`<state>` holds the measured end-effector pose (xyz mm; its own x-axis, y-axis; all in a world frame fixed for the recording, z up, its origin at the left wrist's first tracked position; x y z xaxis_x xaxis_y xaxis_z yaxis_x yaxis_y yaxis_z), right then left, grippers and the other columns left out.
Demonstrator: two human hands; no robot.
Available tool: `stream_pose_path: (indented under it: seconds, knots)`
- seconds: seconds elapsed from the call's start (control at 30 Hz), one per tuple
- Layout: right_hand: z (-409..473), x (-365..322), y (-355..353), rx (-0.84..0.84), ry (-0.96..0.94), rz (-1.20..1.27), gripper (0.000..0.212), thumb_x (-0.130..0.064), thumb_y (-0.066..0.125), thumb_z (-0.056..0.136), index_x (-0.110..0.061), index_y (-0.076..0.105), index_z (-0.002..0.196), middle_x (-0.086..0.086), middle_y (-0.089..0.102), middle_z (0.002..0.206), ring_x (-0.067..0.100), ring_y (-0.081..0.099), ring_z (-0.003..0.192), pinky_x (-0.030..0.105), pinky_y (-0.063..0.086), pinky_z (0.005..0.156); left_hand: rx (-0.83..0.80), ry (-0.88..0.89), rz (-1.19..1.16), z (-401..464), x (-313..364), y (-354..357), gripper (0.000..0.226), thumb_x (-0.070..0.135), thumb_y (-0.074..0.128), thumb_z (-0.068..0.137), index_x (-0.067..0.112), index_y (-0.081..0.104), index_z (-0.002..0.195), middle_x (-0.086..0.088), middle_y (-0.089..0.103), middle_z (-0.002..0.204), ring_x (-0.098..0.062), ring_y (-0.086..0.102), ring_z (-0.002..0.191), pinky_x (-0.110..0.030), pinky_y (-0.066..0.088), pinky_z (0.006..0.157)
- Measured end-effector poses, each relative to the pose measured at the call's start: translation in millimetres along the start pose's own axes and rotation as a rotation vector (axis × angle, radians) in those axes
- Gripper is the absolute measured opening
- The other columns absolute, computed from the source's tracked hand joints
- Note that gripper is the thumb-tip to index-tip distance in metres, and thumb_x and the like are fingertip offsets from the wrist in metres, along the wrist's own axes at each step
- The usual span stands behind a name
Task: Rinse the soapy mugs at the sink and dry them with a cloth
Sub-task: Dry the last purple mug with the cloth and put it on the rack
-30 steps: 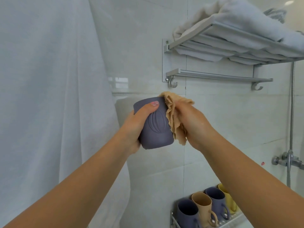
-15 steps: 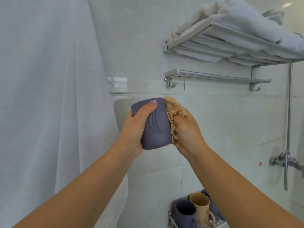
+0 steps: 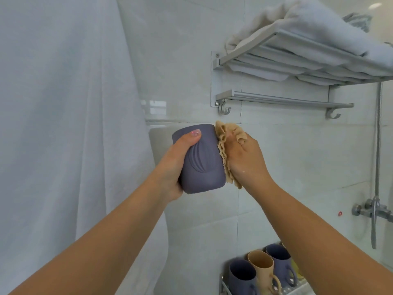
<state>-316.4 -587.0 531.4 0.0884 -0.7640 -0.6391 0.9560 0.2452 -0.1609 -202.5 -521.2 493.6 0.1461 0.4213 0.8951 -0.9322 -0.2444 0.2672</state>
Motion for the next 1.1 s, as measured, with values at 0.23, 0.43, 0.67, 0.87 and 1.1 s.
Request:
stream_pose_path:
  seconds: [0.23,0.43,0.67,0.87,1.1]
  knots:
    - [-14,45,25,0.068,0.4,0.543,0.023,-0.026,0.046,0.1,-0.011,0.064,0.101,0.006,0.065,0.076,0.021,0.06,0.064,0.024,0.045,0.048,0.196,0.054,-0.065,7,-9,-15,0.069,0.042,0.083,0.056,0.012,0.068,0.116,-0.011,0.074,0.105,-0.026,0.072,0.092,-0.041,0.06,0.077]
    - [-36,50,51,-0.062,0.525,0.567,0.033,-0.031,0.043,0.103,-0.014,0.061,0.082,-0.002,0.062,0.063,0.008,0.058,0.052,0.02,0.044,0.047,0.363,0.212,0.016,6,-3,-32,0.077,0.049,0.08,0.049,0.013,0.065,0.116,-0.01,0.073,0.106,-0.026,0.071,0.094,-0.045,0.058,0.084]
    - [-53,45,49,-0.093,0.617,0.77,0.026,-0.018,0.04,0.096,-0.013,0.052,0.074,0.004,0.06,0.073,0.02,0.055,0.066,0.028,0.043,0.061,0.477,0.373,0.015,3,19,-41,0.087,0.059,0.077,0.044,0.013,0.061,0.117,-0.003,0.071,0.11,-0.016,0.07,0.098,-0.045,0.056,0.091]
    - [-46,30,63,-0.102,0.7,1.269,0.044,-0.019,0.032,0.099,0.001,0.061,0.124,0.021,0.066,0.119,0.036,0.061,0.114,0.049,0.043,0.105,0.455,0.405,-0.057,1,13,-20,0.092,0.053,0.081,0.046,0.009,0.055,0.123,-0.009,0.068,0.115,-0.021,0.069,0.1,-0.049,0.057,0.088]
    - [-45,34,59,-0.127,0.768,1.301,0.04,-0.022,0.038,0.097,-0.001,0.066,0.118,0.021,0.068,0.111,0.034,0.068,0.091,0.047,0.055,0.081,0.35,0.524,0.132,-7,22,4,0.073,0.047,0.081,0.048,0.026,0.053,0.112,0.003,0.066,0.107,-0.008,0.068,0.094,-0.029,0.058,0.078]
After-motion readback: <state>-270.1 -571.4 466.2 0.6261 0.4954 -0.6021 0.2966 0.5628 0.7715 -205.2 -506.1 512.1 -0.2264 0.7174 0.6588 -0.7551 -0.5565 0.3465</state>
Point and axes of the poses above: each hand's wrist, its own z-axis towards the middle knuckle, its own y-axis out of the palm, x = y × z, the point moved 9 cm from there along z, towards the middle knuckle
